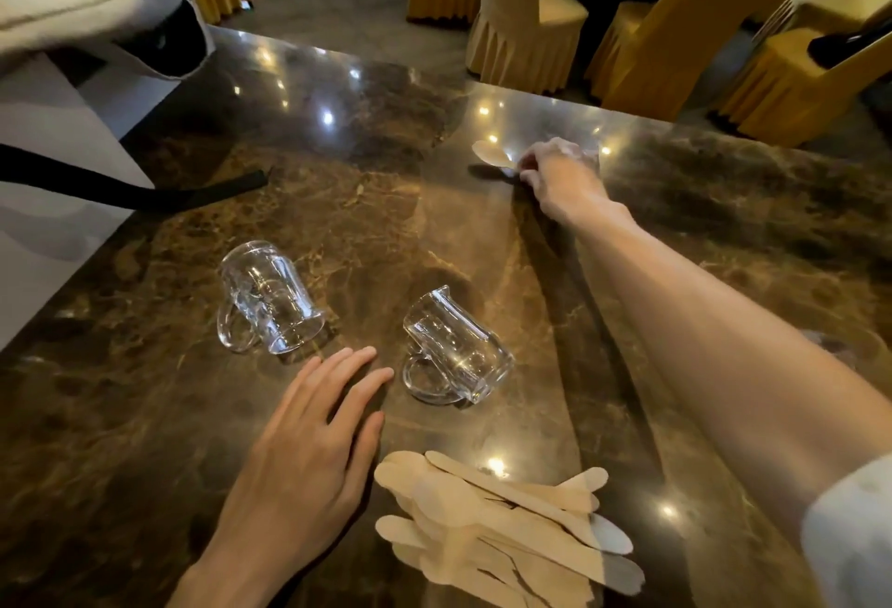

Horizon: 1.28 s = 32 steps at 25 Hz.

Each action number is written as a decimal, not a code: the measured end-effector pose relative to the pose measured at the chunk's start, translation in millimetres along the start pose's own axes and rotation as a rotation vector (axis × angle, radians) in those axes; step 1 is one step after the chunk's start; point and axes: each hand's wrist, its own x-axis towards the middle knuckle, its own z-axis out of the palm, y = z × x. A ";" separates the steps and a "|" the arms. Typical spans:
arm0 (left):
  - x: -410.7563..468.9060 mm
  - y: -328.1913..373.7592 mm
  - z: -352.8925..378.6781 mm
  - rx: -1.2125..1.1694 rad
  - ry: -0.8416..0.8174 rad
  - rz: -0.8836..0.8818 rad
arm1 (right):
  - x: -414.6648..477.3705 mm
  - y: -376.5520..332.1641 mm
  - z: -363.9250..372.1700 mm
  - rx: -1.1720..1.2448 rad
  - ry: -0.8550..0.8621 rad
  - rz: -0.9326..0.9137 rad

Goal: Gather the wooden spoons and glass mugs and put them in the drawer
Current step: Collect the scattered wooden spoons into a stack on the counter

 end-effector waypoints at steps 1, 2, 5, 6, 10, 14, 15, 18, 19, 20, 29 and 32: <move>-0.8 0.4 -0.2 0.004 0.006 -0.002 | -7.1 -2.5 -4.3 0.035 0.008 -0.006; -1.3 0.8 -0.2 0.004 0.011 -0.001 | -13.9 -5.5 -10.1 0.074 0.019 -0.013; -1.7 0.9 0.0 -0.018 0.026 0.012 | -38.5 -17.8 -34.0 0.129 0.069 -0.037; -2.1 0.6 0.0 -0.029 0.033 0.018 | -50.7 -23.0 -42.5 0.136 0.074 -0.046; -2.5 1.1 -0.6 -0.028 0.029 0.040 | -116.4 -42.1 -72.6 0.135 0.042 -0.099; -3.8 3.6 -3.0 -0.028 0.010 0.010 | -189.7 -60.1 -87.0 0.162 -0.061 -0.106; -3.9 4.1 -3.2 -0.023 0.013 0.017 | -204.5 -63.1 -86.2 0.162 -0.085 -0.101; -5.7 5.3 -3.9 -0.025 0.026 0.030 | -243.6 -70.3 -76.4 0.171 -0.166 -0.077; -6.2 5.6 -4.3 -0.025 0.028 0.031 | -254.3 -71.7 -71.9 0.168 -0.184 -0.077; -6.6 6.0 -4.4 -0.023 0.029 0.031 | -264.0 -73.1 -67.1 0.164 -0.193 -0.079; -11.6 2.5 -3.0 -0.018 0.045 0.060 | -309.9 -77.1 -38.5 0.064 -0.161 -0.064; -11.5 2.2 -2.3 -0.022 0.049 0.059 | -314.7 -79.0 -41.5 0.038 -0.179 -0.068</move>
